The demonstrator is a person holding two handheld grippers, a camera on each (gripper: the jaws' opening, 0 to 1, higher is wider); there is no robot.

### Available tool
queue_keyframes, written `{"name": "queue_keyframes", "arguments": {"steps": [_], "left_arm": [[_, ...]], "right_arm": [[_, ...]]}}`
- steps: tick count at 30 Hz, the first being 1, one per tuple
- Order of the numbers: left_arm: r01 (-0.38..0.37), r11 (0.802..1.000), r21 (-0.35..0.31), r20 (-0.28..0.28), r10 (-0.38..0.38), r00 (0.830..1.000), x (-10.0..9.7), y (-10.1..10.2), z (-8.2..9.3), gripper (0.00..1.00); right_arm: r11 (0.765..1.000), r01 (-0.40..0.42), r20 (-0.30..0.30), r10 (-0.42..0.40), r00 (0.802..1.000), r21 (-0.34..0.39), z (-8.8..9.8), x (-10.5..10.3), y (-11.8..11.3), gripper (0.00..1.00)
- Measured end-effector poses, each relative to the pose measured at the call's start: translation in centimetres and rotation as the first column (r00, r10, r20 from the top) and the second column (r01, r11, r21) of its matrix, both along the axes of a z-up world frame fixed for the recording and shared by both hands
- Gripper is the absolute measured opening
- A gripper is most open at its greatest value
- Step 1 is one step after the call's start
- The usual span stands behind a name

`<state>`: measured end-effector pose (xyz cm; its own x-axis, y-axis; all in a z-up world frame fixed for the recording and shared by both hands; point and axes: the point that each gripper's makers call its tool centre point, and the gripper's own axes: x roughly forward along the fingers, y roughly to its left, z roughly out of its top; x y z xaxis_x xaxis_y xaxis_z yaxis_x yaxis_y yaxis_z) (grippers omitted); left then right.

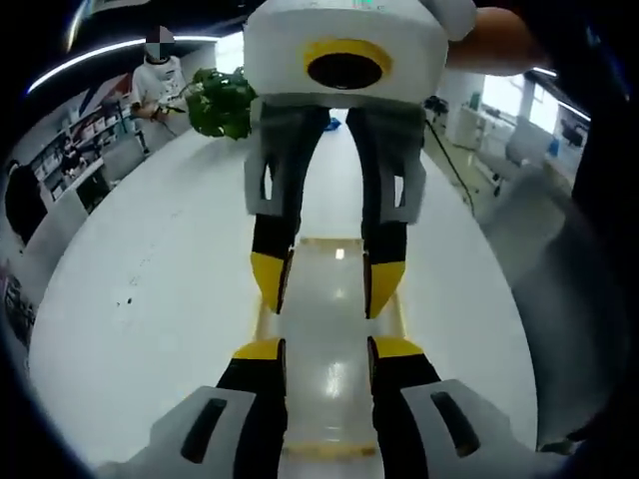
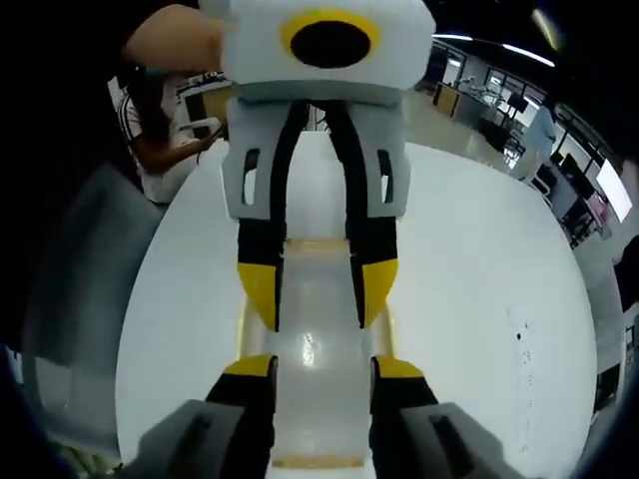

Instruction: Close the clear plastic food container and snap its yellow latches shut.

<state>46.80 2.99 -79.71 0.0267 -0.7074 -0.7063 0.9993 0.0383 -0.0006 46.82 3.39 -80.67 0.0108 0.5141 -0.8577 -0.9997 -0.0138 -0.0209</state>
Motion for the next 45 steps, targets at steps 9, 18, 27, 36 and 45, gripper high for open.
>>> {"name": "queue_keyframes", "arguments": {"steps": [9, 18, 27, 36, 45], "left_arm": [[0.027, 1.000, -0.012, -0.036, -0.027, 0.999, -0.8, -0.7, -0.5, 0.39], [0.011, 0.999, -0.032, 0.008, -0.011, 1.000, -0.9, -0.3, 0.3, 0.54], [0.002, 1.000, 0.003, 0.077, -0.002, 0.997, -1.7, -0.2, -0.1, 0.57], [-0.038, 0.997, 0.070, 0.183, 0.024, 0.983, -1.3, 0.6, -1.7, 0.60], [-0.117, 0.991, 0.063, 0.254, 0.098, 0.962, -1.1, 0.5, -2.4, 0.60]], "right_arm": [[1.000, 0.003, -0.014, -0.003, 1.000, 0.005, -0.4, 0.2, 0.5, 0.56], [1.000, -0.003, -0.042, 0.003, 0.999, 0.015, -0.4, -0.1, 0.6, 0.68], [1.000, 0.002, -0.129, -0.005, 0.992, -0.026, -1.0, 0.6, 1.0, 0.70], [0.999, -0.005, -0.174, -0.004, 0.985, -0.052, -1.6, 1.4, 1.0, 0.69], [0.997, -0.007, -0.231, -0.011, 0.973, -0.076, -1.7, 1.2, 0.8, 0.63]]}}
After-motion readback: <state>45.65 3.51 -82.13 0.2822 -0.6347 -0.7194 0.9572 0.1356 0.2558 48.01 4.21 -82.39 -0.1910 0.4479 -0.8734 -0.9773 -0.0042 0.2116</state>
